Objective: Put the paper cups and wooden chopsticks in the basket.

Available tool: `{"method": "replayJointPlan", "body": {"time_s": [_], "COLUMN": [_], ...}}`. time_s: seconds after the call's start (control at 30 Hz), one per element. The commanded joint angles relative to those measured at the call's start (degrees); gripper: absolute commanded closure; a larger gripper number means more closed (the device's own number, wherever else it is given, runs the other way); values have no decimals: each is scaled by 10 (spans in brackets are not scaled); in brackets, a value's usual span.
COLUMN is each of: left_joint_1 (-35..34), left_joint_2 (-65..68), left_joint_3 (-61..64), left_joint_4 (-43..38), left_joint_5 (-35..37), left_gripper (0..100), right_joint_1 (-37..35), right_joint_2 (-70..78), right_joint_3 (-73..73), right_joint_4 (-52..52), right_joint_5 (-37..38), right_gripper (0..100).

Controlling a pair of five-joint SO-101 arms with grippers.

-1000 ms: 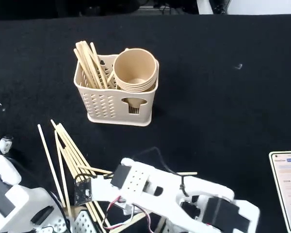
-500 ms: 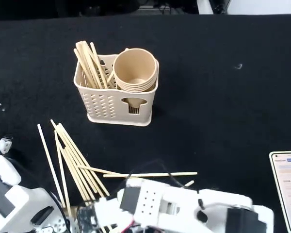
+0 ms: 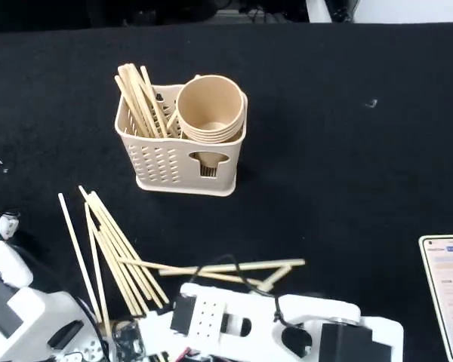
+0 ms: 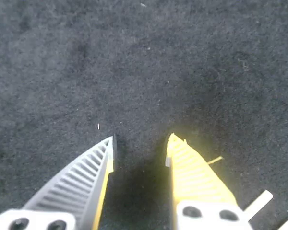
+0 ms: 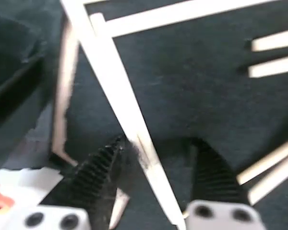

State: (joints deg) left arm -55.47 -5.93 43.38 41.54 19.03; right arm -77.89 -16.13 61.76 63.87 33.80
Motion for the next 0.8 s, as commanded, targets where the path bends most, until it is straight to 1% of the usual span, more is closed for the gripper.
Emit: {"method": "replayJointPlan", "body": {"time_s": [0.0, 0.13, 0.3, 0.43, 0.53, 0.77], "left_joint_1": [-10, -10, -20, -26, -26, -26], "left_joint_2": [-17, -17, -17, -17, -17, -17], "left_joint_3": [-25, -25, -29, -29, -29, -29], "left_joint_4": [-5, -5, -5, -5, -5, -5], "left_joint_5": [5, 5, 5, 5, 5, 5], "left_gripper": [820, 820, 820, 820, 820, 820], "right_joint_1": [-9, 13, 63, 119, 166, 258], "right_joint_2": [-1, -51, -131, -189, -220, -241], "right_joint_3": [11, 13, 11, 10, 10, 10], "right_joint_4": [0, 20, 70, 99, 101, 99], "right_joint_5": [7, 11, 12, 59, 78, 134], "right_gripper": [981, 988, 988, 988, 988, 988]}}
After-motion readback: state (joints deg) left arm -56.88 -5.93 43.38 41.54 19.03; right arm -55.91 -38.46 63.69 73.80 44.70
